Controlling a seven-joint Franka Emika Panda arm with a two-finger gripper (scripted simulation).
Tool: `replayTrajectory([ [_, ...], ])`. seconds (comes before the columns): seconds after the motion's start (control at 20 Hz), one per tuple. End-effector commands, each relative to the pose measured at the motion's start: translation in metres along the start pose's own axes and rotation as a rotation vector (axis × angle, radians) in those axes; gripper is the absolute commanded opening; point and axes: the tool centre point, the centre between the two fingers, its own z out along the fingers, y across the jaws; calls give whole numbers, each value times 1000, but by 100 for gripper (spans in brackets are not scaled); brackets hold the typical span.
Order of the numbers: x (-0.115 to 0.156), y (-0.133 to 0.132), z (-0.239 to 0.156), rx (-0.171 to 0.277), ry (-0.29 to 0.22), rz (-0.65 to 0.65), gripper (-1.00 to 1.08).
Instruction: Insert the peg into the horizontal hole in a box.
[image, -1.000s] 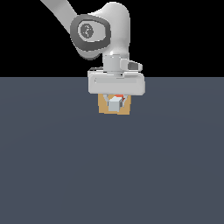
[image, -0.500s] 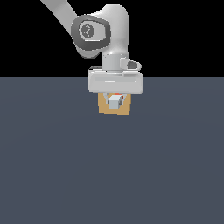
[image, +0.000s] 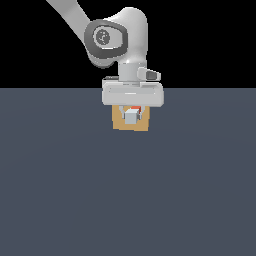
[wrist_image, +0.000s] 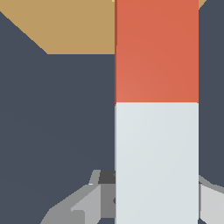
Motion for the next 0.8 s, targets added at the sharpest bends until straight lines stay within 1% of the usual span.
replayTrajectory([
  [0.0, 14, 0, -2, -3, 2, -2, -100],
  [0.25, 51, -1, -2, -3, 2, -2, -100],
  [0.4, 67, 0, -2, -4, 2, -2, -100],
  [0.55, 77, 0, -2, -4, 2, -2, -100],
  [0.75, 81, 0, -3, -5, 2, -2, -100],
])
